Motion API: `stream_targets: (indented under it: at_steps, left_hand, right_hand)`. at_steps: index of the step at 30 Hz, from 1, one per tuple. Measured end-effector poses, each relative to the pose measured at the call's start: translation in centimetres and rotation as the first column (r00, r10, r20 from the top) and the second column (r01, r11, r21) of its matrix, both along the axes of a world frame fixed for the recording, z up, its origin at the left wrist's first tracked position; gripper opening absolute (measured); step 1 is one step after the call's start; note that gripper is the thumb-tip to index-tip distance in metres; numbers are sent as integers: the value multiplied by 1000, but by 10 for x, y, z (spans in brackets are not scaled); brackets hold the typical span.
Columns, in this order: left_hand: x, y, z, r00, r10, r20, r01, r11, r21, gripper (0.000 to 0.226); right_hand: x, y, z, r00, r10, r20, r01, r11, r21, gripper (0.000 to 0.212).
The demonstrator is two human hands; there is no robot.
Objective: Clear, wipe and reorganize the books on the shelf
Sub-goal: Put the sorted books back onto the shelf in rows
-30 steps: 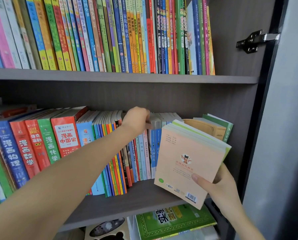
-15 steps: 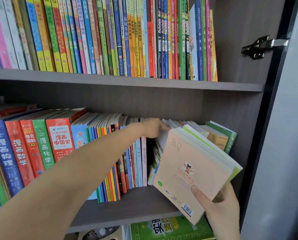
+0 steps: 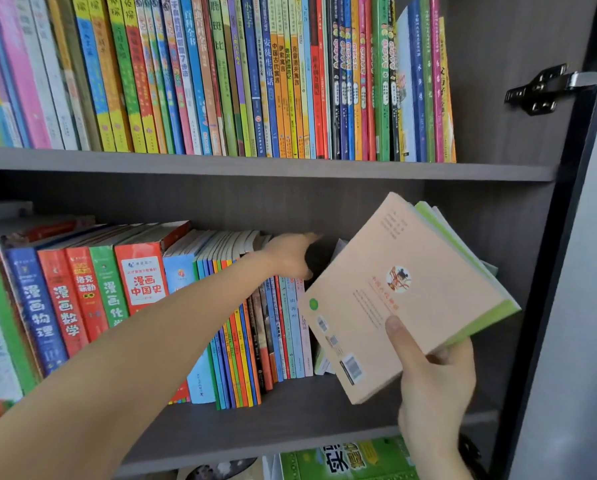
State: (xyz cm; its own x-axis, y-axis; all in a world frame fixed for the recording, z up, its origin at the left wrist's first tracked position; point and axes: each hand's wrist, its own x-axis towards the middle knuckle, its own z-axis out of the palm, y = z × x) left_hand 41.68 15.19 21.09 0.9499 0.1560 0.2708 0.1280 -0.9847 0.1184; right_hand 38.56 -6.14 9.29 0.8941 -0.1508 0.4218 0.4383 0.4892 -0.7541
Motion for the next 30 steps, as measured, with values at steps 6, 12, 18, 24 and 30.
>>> stream_targets:
  at_steps: [6, 12, 18, 24, 30]
  left_hand:
    - [4, 1, -2, 997, 68, 30, -69, 997, 40, 38]
    - [0, 4, 1, 998, 67, 11, -67, 997, 34, 42]
    - [-9, 2, 6, 998, 55, 7, -55, 998, -29, 57]
    - [-15, 2, 7, 999, 51, 13, -50, 998, -43, 50]
    - [-18, 3, 7, 999, 49, 16, -49, 998, 25, 39]
  right_hand:
    - [-16, -4, 13, 981, 183, -65, -164, 961, 225, 60]
    - [-2, -4, 9, 961, 270, -59, -247, 934, 260, 52]
    - [24, 18, 6, 992, 84, -95, -57, 964, 260, 49]
    - [24, 39, 5, 982, -188, -28, 190, 967, 168, 48]
    - [20, 35, 0, 978, -195, -72, 206, 953, 222, 49]
